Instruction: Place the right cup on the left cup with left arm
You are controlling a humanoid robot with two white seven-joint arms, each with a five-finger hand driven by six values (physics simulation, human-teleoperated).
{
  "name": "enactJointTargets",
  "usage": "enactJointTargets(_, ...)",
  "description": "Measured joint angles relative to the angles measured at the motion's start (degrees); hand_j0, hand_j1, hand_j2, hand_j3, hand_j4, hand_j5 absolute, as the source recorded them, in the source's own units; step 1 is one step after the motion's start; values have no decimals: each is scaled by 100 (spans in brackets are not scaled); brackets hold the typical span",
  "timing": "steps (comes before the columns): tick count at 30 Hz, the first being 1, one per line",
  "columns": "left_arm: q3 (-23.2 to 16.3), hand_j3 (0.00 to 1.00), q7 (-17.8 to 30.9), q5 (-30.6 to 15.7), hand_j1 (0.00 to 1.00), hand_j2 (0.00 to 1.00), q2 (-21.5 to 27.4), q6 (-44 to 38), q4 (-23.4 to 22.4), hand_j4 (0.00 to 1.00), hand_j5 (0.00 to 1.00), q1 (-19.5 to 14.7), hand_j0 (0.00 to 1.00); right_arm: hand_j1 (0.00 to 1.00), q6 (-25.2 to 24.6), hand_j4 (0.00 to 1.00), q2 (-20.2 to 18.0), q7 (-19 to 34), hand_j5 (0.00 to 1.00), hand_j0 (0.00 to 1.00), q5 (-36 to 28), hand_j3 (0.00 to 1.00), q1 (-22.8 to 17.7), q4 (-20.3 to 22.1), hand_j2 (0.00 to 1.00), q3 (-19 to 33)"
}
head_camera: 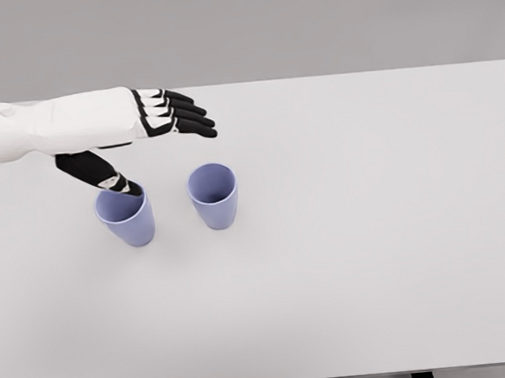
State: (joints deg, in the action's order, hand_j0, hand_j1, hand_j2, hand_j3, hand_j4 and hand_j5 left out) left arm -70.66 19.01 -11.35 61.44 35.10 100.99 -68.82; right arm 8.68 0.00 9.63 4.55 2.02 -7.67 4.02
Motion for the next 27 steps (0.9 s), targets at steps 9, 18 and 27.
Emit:
enactJointTargets(9, 0, 100, 0, 122, 100, 100, -468, 1, 0, 100, 100, 158, 100, 100, -15, 100, 0, 1, 100, 100, -16, 100, -132, -64, 100, 3)
enactJointTargets(18, 0, 100, -302, 561, 100, 100, -691, 0, -1, 100, 100, 352, 100, 100, -16, 100, 0, 2, 100, 100, -17, 100, -132, -84, 100, -2)
enactJointTargets(27, 244, 100, 1426, 416, 100, 100, -1056, -304, 0, 100, 100, -9, 100, 100, -16, 100, 0, 3, 100, 100, -17, 100, -132, -85, 100, -6)
